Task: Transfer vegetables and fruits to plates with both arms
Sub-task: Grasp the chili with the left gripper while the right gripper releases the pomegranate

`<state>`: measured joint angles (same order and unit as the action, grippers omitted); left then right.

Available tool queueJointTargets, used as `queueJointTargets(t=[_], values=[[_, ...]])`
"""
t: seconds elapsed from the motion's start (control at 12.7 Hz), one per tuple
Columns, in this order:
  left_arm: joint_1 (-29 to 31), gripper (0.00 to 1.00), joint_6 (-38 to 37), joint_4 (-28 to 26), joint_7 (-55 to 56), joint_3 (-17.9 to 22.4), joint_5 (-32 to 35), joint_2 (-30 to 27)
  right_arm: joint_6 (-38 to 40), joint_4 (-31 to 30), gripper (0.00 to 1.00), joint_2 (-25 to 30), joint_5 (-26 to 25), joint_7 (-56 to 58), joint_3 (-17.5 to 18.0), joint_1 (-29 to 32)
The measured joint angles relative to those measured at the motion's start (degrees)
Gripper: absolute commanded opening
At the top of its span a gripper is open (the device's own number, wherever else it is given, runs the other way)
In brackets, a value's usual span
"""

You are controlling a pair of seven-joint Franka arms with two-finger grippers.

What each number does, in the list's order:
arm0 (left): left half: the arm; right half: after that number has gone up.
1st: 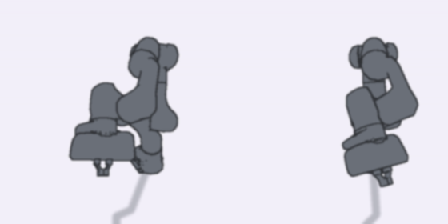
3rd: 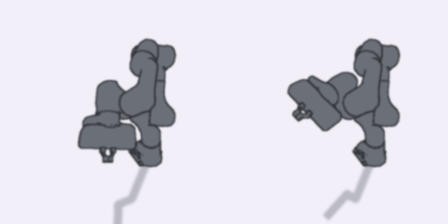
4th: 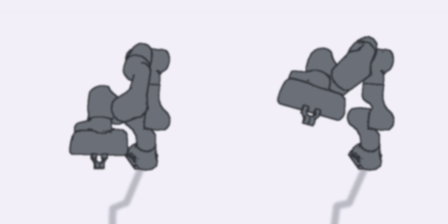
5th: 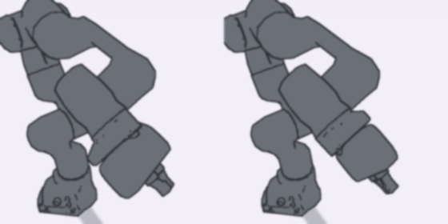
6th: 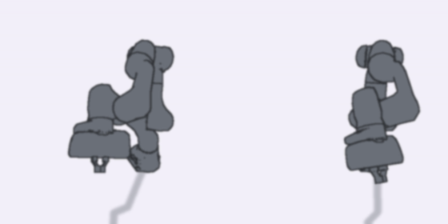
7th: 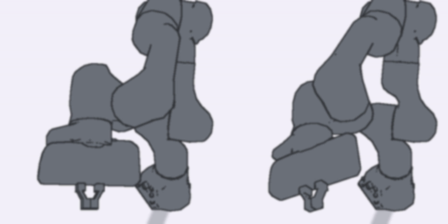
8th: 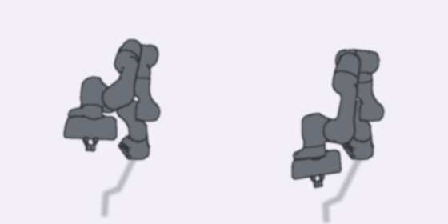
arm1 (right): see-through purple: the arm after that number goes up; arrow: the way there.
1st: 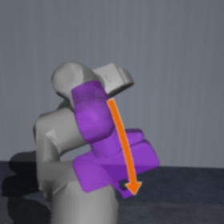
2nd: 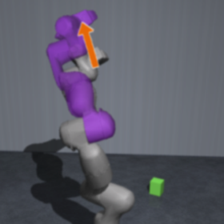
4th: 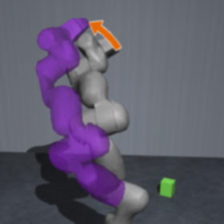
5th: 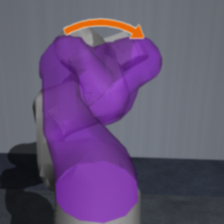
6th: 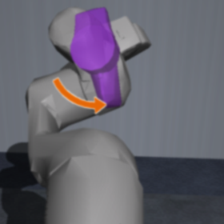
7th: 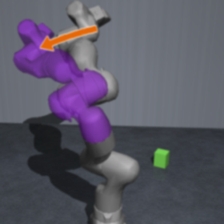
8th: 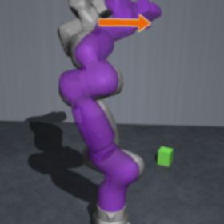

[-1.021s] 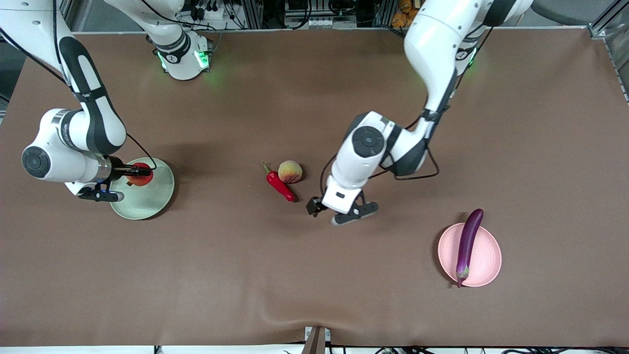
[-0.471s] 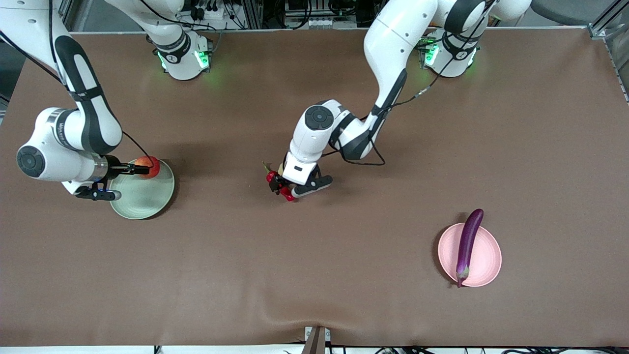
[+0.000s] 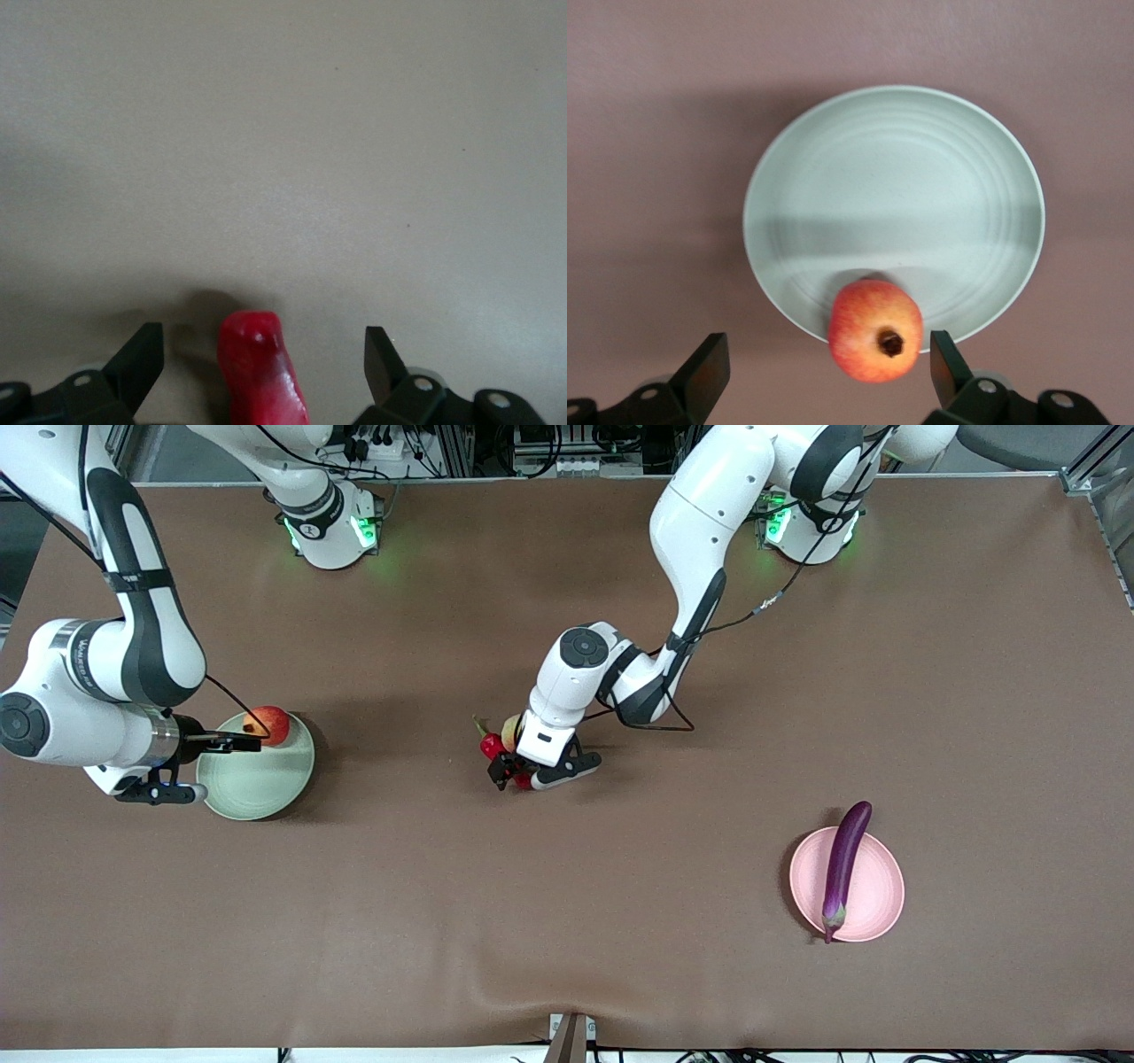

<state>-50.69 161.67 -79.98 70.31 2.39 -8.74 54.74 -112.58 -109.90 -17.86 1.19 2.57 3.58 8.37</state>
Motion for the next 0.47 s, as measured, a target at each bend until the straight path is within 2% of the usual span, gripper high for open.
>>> queueJointTargets(t=[0.24, 0.31, 0.39, 0.47], values=[[-0.7, 1.00, 1.8, 0.1, 0.0, 0.0, 0.0, 0.8, 5.8, 4.5, 1.00, 0.0, 4.4, -5.5, 0.0, -2.2], [-1.0, 0.81, 2.0, 0.1, 0.0, 0.0, 0.0, 0.9, 8.6, 6.9, 1.00, -0.1, 5.7, -8.4, 0.1, -3.4], [-1.3, 0.46, 2.1, 0.1, 0.0, 0.2, 0.0, 1.0, 10.8, 9.1, 1.00, -0.3, 6.9, -11.3, 0.1, -4.7], [-1.6, 0.21, 2.1, 0.1, 0.0, 0.3, 0.0, 1.0, 12.0, 10.9, 1.00, -0.6, 8.2, -14.0, 0.2, -6.0]])
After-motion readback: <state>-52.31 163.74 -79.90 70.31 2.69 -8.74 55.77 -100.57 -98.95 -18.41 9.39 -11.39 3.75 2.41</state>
